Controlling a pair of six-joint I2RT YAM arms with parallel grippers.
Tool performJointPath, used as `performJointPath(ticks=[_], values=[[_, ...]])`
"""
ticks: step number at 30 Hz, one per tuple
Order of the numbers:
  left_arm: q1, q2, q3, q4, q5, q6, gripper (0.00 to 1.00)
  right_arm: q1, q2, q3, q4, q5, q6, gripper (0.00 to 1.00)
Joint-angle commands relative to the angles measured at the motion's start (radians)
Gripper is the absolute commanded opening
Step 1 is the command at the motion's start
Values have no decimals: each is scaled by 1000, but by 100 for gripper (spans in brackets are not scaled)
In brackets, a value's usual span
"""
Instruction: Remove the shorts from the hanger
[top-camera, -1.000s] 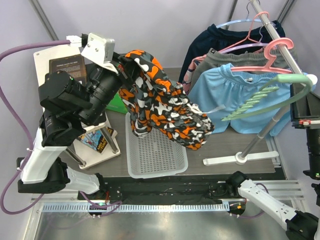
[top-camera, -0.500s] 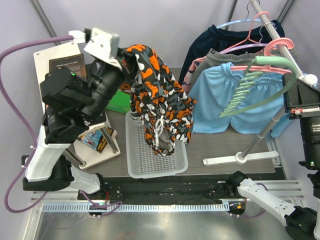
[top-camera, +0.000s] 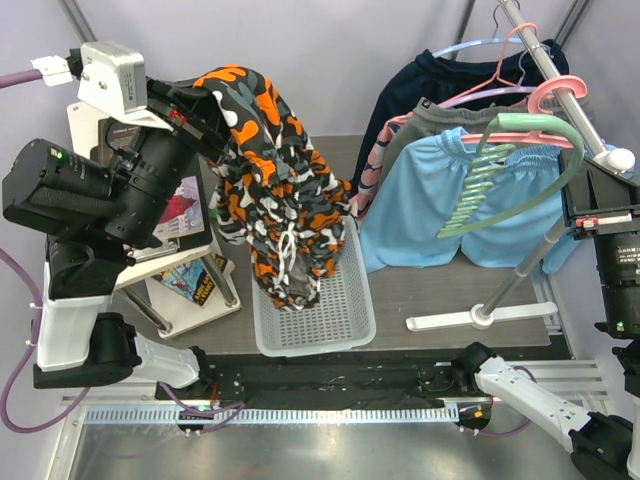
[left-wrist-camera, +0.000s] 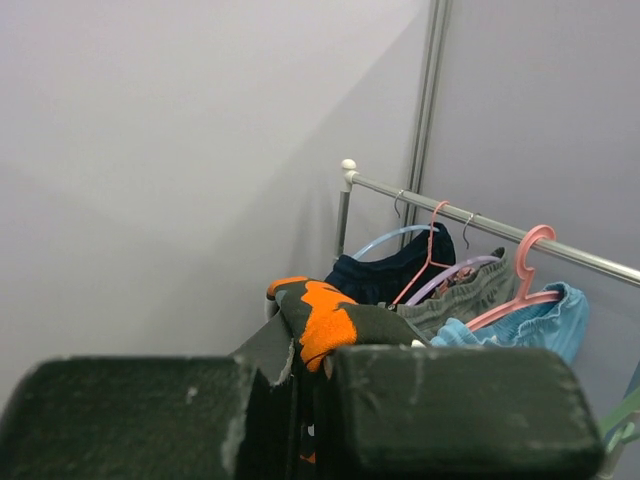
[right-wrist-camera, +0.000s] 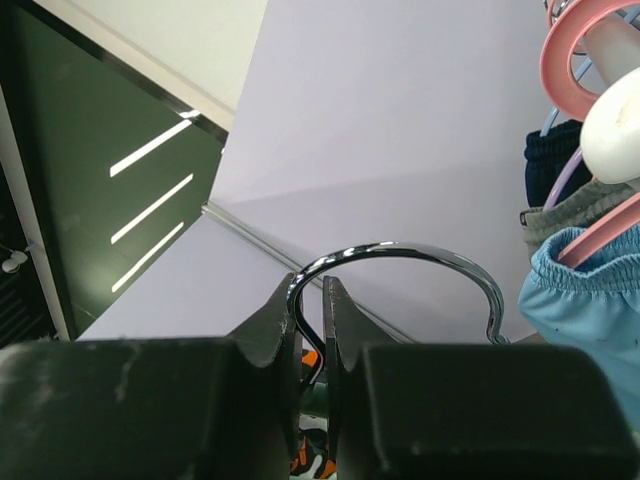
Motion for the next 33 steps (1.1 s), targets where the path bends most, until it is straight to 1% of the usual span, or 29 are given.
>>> performJointPath(ticks=[1, 3, 8, 13, 16, 17, 21, 24, 28, 33], values=[[2, -19, 6, 80, 2, 20, 0, 0, 5, -5, 52, 10, 22, 1], [2, -19, -10, 71, 0, 6, 0, -2, 6, -6, 52, 7, 24, 1], [4, -31, -145, 60, 25, -92, 0, 0, 15, -11, 53, -1, 31, 1], [7, -17, -184, 54, 57, -152, 0, 0, 17, -11, 53, -3, 31, 1], [28, -4, -210, 43, 100, -195, 0, -2, 15, -14, 52, 0, 31, 1], [35, -5, -240, 42, 110, -244, 0, 0, 14, -17, 52, 2, 33, 1], [70, -34, -340, 32, 129, -299, 0, -2, 8, -23, 50, 4, 34, 1], [134, -66, -411, 5, 121, -336, 0, -2, 3, -25, 50, 4, 37, 1], [209, -121, -490, -62, 112, -345, 0, -2, 6, -26, 47, 2, 36, 1], [315, -148, -555, -112, 137, -382, 0, -2, 18, -28, 49, -9, 34, 1]])
